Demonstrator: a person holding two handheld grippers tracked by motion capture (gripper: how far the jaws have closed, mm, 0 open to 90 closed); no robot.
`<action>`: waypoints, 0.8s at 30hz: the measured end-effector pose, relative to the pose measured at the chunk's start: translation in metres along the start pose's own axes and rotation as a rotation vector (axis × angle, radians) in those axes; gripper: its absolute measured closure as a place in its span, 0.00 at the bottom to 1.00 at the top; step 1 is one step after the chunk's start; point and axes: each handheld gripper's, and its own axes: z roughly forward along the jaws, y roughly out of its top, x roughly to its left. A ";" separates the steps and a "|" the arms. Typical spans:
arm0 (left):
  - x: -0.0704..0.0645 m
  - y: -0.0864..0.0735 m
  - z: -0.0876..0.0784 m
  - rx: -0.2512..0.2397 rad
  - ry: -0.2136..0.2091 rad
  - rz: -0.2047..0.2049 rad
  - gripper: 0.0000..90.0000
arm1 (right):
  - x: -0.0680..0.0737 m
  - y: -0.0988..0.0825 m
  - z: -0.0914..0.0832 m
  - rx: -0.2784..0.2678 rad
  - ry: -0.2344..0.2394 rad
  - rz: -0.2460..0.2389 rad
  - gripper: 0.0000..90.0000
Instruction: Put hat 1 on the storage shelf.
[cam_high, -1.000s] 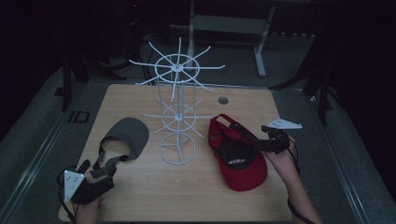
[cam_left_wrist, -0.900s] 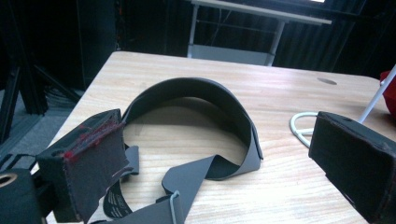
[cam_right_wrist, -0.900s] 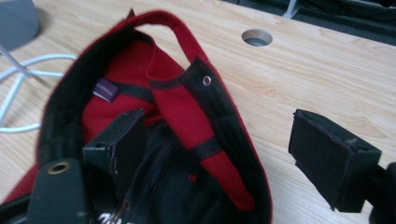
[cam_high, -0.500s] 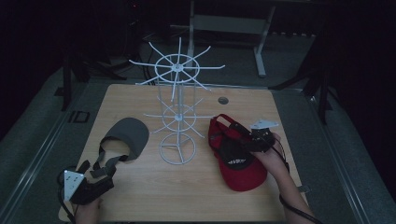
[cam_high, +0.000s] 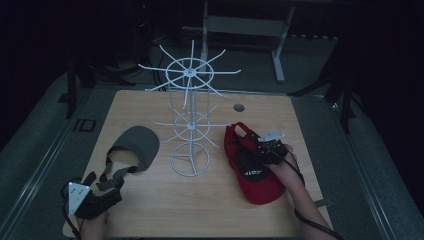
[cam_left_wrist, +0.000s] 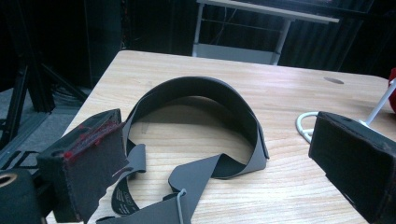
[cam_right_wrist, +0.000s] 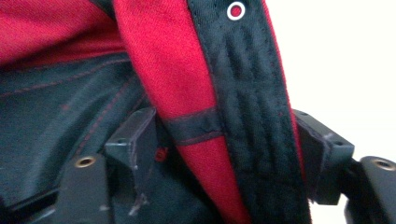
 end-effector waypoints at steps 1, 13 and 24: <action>0.000 0.000 0.000 0.000 0.001 -0.001 0.05 | 0.000 0.000 0.001 0.003 0.001 -0.008 0.36; 0.001 -0.001 0.001 0.006 0.005 -0.003 0.05 | 0.010 0.001 0.002 0.056 -0.040 -0.122 0.91; 0.002 -0.001 0.002 0.001 0.018 -0.001 0.05 | -0.006 0.000 -0.026 -0.007 0.008 0.013 0.93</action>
